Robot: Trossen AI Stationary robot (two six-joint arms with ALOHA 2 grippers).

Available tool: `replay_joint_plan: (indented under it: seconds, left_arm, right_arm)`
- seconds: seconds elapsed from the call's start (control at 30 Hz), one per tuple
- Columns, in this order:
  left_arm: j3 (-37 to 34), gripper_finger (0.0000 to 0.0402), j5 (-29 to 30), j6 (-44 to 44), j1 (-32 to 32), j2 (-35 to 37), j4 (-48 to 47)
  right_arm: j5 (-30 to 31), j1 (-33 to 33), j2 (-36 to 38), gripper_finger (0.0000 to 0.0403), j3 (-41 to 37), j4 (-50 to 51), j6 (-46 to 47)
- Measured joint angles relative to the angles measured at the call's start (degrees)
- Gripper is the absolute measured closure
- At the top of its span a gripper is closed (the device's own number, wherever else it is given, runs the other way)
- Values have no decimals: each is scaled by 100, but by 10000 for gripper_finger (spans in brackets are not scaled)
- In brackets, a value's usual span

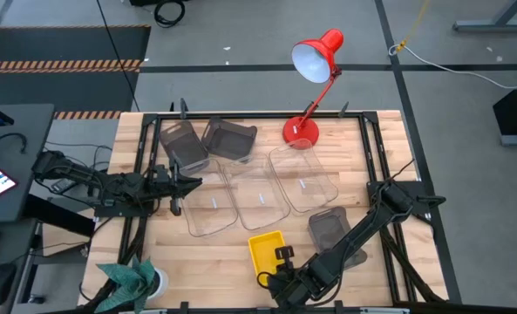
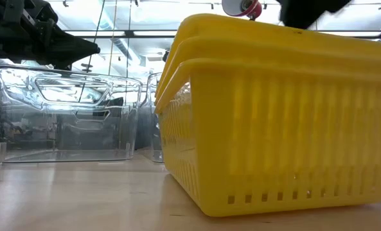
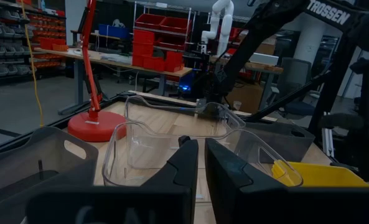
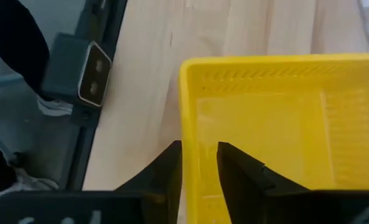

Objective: Stack baskets by color
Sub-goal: Stack the left yellow bin on the right yellow bin, then stack the left transparent bin on the middle transparent bin

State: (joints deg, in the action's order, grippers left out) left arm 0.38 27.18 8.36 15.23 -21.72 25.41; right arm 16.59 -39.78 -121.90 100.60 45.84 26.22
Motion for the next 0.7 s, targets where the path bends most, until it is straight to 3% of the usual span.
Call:
replay_joint_plan:
  seconds: [0.7]
  left_arm:
    - [2, 366, -2, 0, 0, -2, 9]
  right_arm:
    - [324, 239, 412, 284, 96, 153, -338]
